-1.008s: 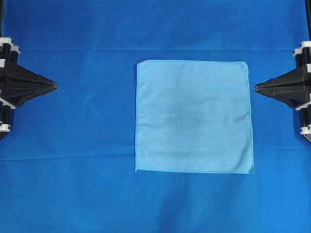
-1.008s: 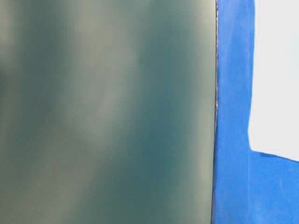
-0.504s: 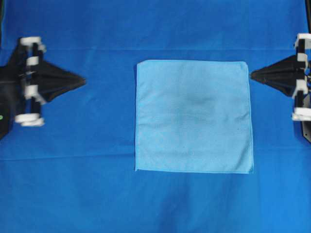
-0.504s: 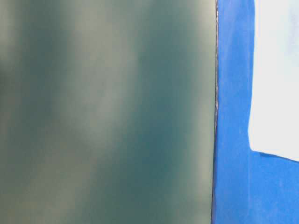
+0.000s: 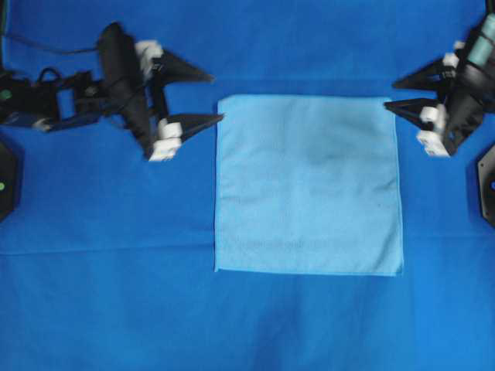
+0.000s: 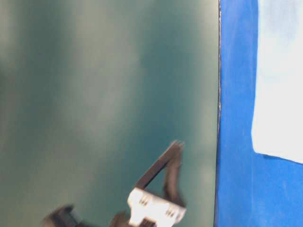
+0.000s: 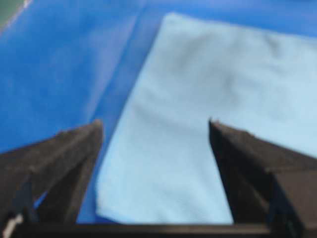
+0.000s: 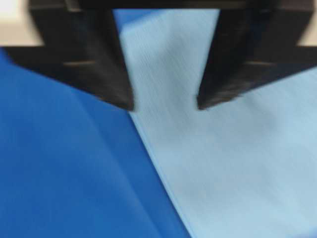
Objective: Fold the light blue towel.
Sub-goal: 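Move both grippers to the towel's far corners and pinch them, then lift the far edge and fold it toward the near edge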
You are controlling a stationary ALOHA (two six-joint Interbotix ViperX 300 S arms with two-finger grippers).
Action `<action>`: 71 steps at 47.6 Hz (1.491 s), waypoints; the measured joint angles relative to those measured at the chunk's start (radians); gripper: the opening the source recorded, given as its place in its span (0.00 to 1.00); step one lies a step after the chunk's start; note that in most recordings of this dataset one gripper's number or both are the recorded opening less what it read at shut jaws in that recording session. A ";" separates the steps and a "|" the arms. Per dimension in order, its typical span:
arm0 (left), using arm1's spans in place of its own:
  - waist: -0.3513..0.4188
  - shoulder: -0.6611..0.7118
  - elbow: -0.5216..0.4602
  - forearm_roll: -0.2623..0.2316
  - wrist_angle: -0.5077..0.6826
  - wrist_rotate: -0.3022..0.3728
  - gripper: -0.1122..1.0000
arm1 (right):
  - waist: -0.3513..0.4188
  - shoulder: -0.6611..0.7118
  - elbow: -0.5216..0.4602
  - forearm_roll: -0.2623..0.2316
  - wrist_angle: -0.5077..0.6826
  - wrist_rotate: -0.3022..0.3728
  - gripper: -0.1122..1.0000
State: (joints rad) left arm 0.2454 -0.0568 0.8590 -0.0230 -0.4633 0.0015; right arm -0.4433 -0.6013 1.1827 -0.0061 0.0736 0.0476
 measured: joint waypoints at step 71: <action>0.091 0.339 -0.150 -0.005 0.077 0.026 0.11 | -0.160 0.376 -0.025 -0.074 -0.138 0.000 0.12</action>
State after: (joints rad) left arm 0.3359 0.2823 0.7087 -0.0276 -0.3866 0.0276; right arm -0.6029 -0.2255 1.1582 -0.0798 -0.0644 0.0476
